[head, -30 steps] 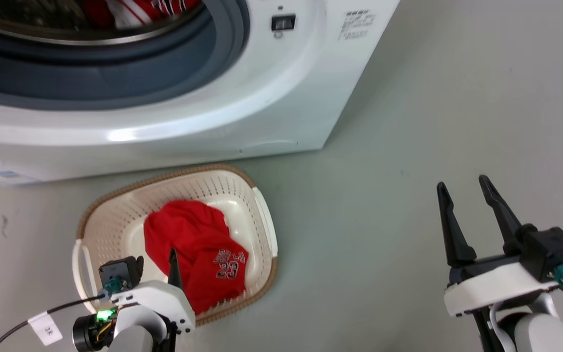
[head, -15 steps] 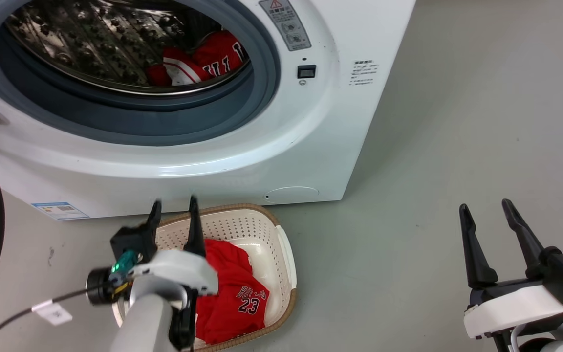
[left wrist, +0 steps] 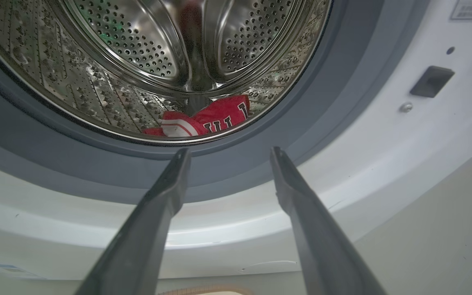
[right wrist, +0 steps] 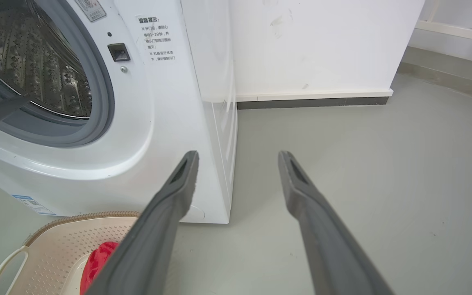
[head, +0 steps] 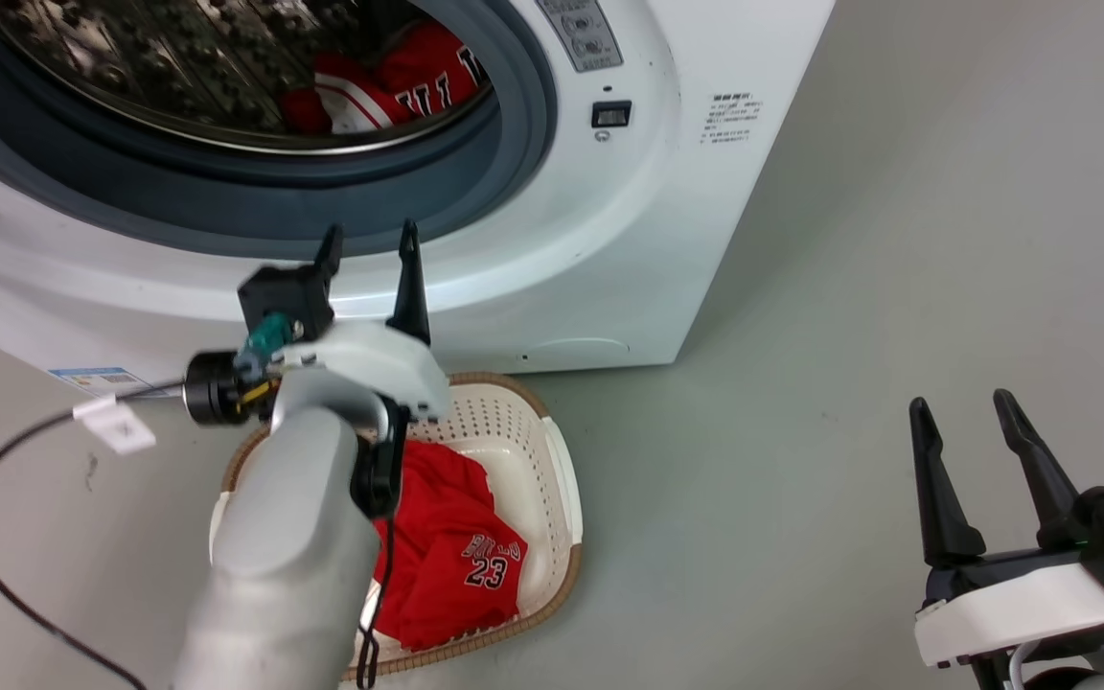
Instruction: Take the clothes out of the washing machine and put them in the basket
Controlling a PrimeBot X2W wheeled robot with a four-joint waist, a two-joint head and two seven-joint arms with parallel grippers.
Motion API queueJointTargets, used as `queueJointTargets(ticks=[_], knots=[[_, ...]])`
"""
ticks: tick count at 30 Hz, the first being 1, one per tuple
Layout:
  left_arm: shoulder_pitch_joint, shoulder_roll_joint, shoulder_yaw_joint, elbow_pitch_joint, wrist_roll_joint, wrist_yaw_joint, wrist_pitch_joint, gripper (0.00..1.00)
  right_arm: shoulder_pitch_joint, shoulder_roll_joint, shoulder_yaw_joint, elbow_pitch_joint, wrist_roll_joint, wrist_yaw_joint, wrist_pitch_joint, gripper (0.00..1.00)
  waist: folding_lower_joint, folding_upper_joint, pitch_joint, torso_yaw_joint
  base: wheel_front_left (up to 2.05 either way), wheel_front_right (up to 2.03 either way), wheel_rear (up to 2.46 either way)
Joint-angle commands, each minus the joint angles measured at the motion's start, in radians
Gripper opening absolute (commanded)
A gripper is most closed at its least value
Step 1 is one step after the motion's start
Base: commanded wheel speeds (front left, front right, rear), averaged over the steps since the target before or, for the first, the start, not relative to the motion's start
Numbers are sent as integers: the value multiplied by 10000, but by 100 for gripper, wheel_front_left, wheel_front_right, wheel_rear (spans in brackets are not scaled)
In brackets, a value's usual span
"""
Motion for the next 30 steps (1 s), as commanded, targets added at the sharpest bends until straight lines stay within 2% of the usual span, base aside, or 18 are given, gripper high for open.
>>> queueJointTargets(ticks=[1,6,11,20,30], knots=[[-490,50,19,404,52,-78,-24,100,-135,17,75,-46,16,-3,-34,100,1,0,260,-123,0,0,0],[-2208,365,215,1964,-163,-253,260,100,-301,17,243,-43,29,-3,-74,100,1,0,938,-457,0,0,0],[-3855,935,414,3178,-351,-514,772,100,-476,19,476,16,112,-3,-174,100,1,0,1644,-876,0,0,0],[-5932,2066,668,4826,-674,-839,2320,100,-615,19,1108,188,377,-5,-440,100,1,0,2685,-1881,0,0,0],[-7429,3128,640,5486,-700,-570,4039,100,-153,22,1537,166,616,-3,-657,100,1,0,3414,-2848,0,0,0]])
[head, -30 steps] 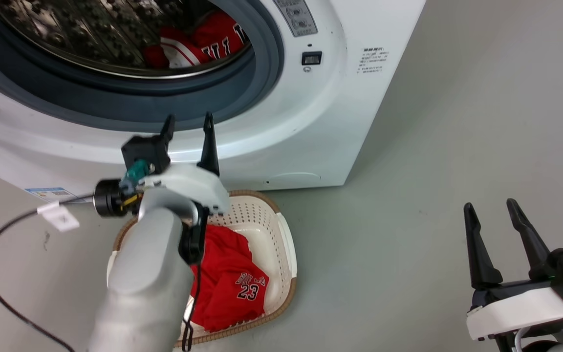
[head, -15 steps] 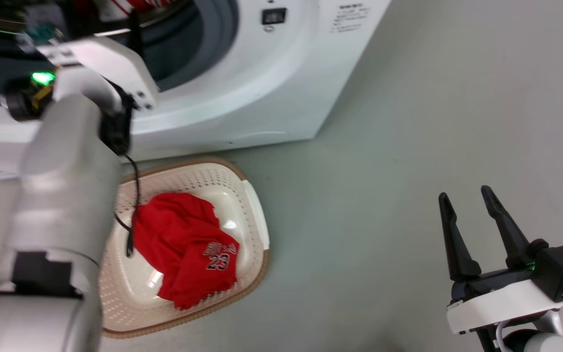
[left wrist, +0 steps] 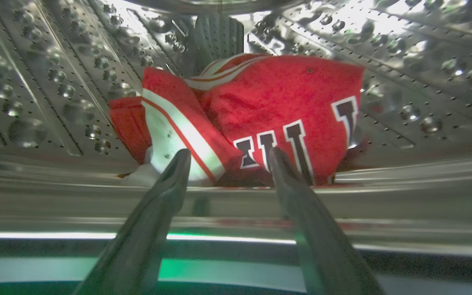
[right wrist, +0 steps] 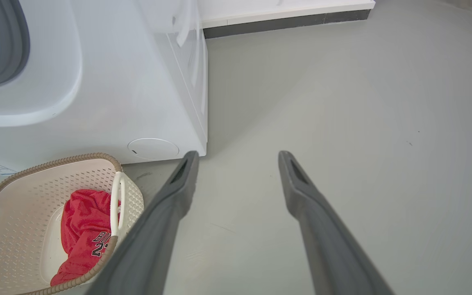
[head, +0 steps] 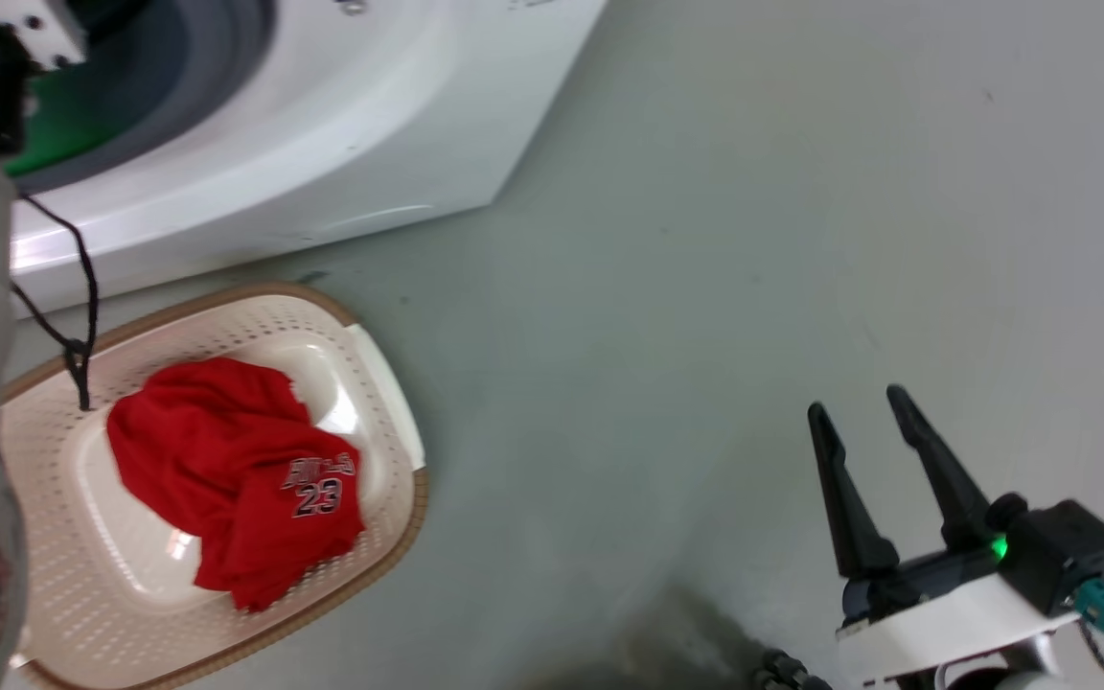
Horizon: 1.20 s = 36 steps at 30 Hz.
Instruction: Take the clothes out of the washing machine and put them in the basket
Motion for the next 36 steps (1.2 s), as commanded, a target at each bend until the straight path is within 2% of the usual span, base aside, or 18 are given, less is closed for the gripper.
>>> queueJointTargets(ticks=[1,6,14,15,16,20,23,29,36], knots=[[-133,47,-29,42,55,38,92,100,144,28,44,-11,30,-7,-83,100,-2,0,293,-330,0,0,0],[-679,587,-34,201,-8,252,1169,100,458,29,259,20,149,-5,-170,100,-2,0,661,-752,0,0,0],[-1077,1002,-39,281,-94,581,2370,100,697,28,629,99,372,-7,-374,100,-2,0,1067,-1055,0,0,0],[-1092,1010,-21,240,-131,616,2376,63,670,28,654,108,387,-5,-391,100,-2,0,1089,-1066,0,0,0],[-1107,1035,-10,190,-162,660,2362,0,632,28,669,125,410,-7,-407,100,-2,0,1106,-1075,0,0,0],[-966,1079,-19,-71,-179,816,2104,0,443,28,680,193,456,-7,-429,100,-2,0,1080,-1074,0,0,0],[-851,1117,-115,-498,-88,745,1446,0,395,28,623,239,421,-5,-426,100,-2,0,990,-1015,0,0,0],[-182,977,-382,-1303,176,622,-567,0,160,26,446,235,358,-7,-409,100,-2,0,641,-741,0,0,0],[1154,514,-507,-1571,169,495,-3271,0,7,23,135,248,155,-7,-237,100,-2,0,-385,-338,0,0,0]])
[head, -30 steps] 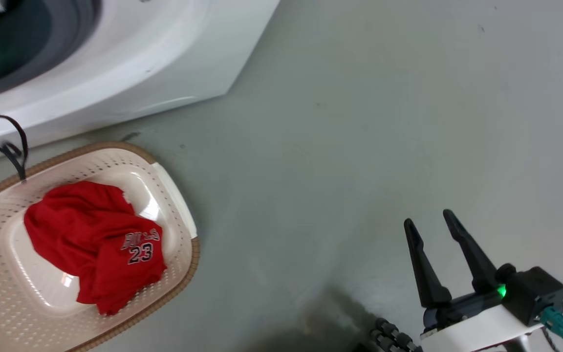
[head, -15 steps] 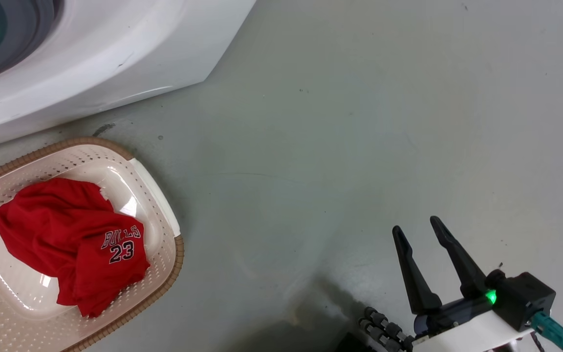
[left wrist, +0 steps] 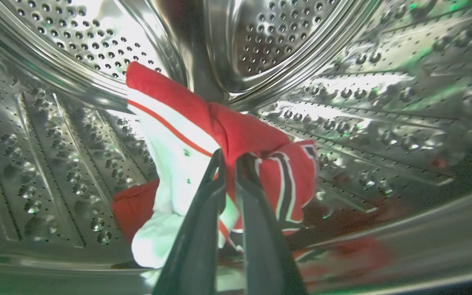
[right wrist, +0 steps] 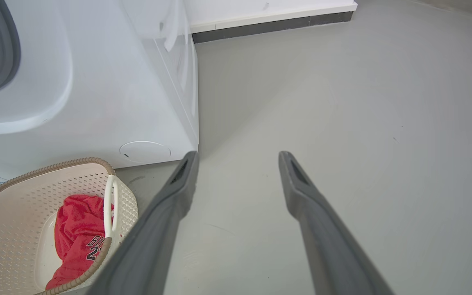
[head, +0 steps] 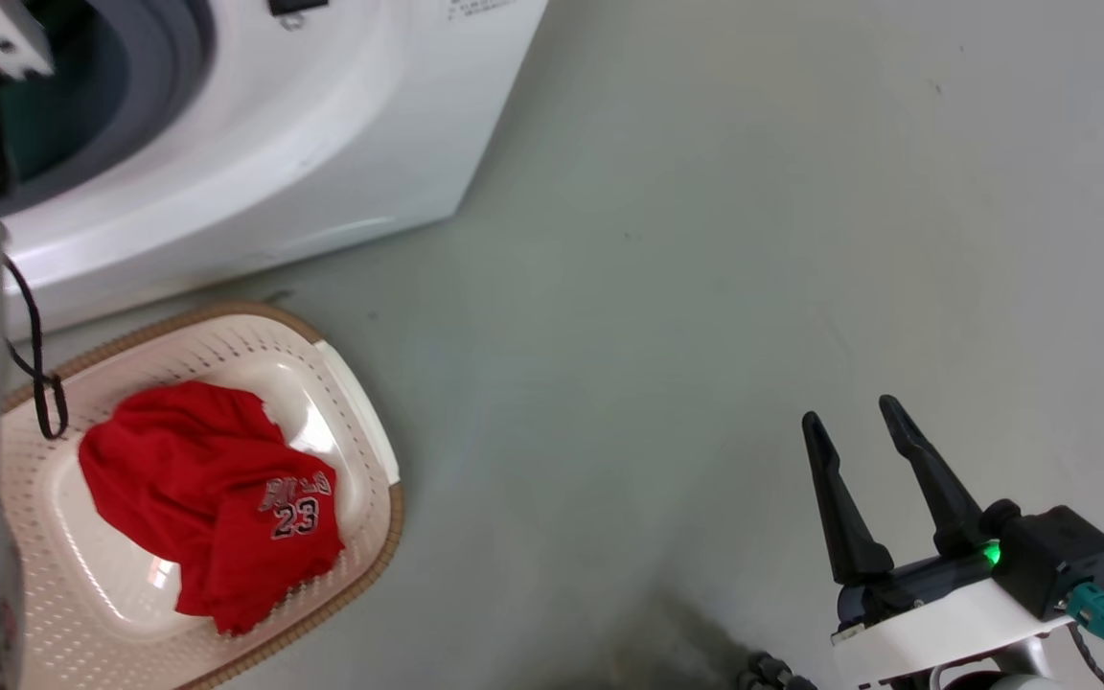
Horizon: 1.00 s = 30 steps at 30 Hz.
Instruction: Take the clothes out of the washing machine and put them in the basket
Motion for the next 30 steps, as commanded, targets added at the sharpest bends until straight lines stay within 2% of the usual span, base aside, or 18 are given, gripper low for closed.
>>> queueJointTargets(ticks=[1,7,13,30], knots=[[252,-109,-5,-19,-41,-71,-255,0,-109,19,-53,-13,-14,-7,43,100,-1,-1,-451,249,0,0,0],[1466,-540,94,-605,-109,-275,-879,0,-257,16,-370,61,-96,-7,209,100,-1,-1,-1382,707,0,0,0],[3475,-815,610,-2524,198,-162,-885,0,-108,13,-649,325,-100,-7,272,100,-1,-1,-2423,1098,0,0,0],[8448,-1866,1731,-6236,1181,-539,-882,0,979,13,-1054,496,-207,-5,660,100,-1,-1,-5170,1876,0,0,0]])
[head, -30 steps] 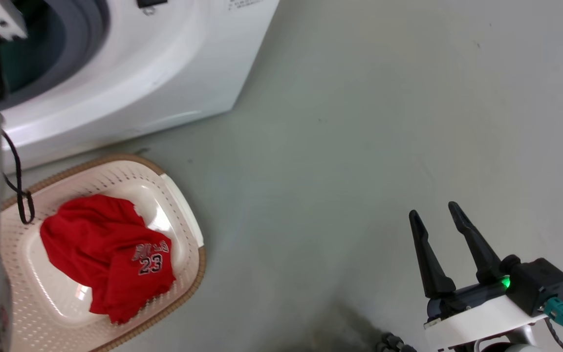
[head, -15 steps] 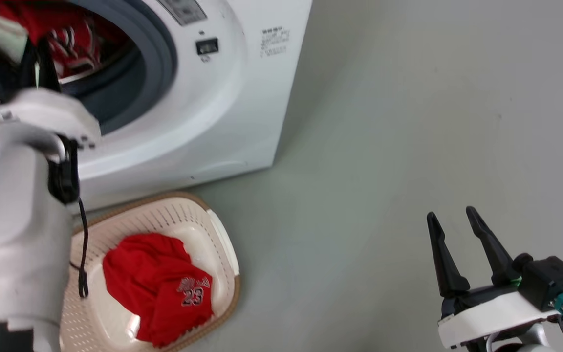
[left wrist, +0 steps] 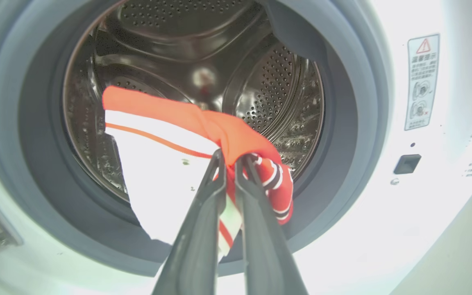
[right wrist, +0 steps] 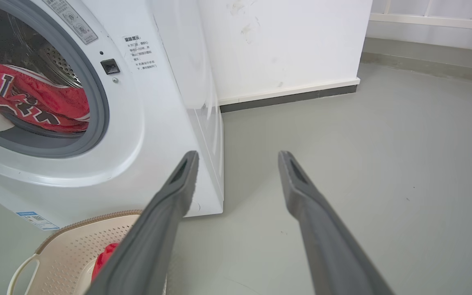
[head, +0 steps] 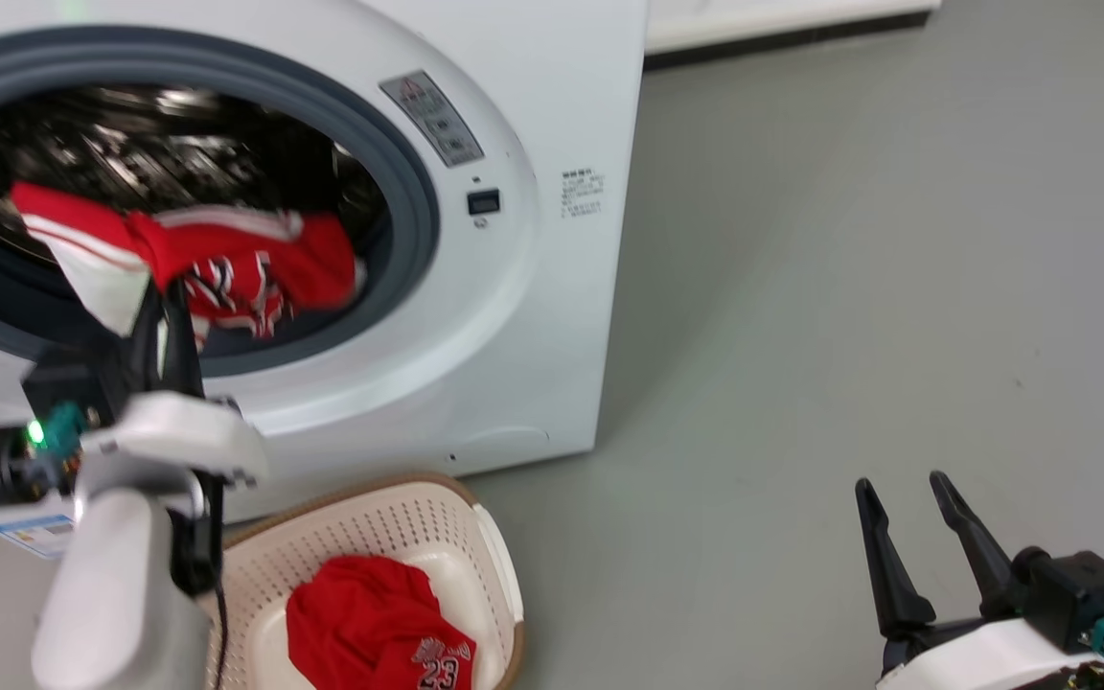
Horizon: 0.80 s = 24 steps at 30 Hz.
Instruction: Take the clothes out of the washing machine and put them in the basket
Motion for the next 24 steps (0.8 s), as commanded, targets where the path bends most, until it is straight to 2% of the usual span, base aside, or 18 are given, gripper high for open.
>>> queueJointTargets(ticks=[1,10,17,20,24], knots=[[494,-160,63,-383,59,-8,-31,0,197,7,-32,-40,-67,-3,47,100,2,0,-514,238,0,0,0],[3074,-786,-77,-2887,274,56,-32,0,612,7,-222,-191,-62,-3,169,100,2,0,-1111,545,0,0,0],[5236,-1187,-405,-4497,163,299,341,0,681,7,-388,-402,-111,-3,218,100,2,0,-872,879,0,0,0],[5914,-1373,-553,-4689,49,434,476,0,481,9,-362,-449,-109,-3,199,100,2,0,-574,964,0,0,0],[6055,-1575,-741,-4385,-164,563,420,0,178,9,-335,-539,-105,-3,158,100,2,0,160,1083,0,0,0]])
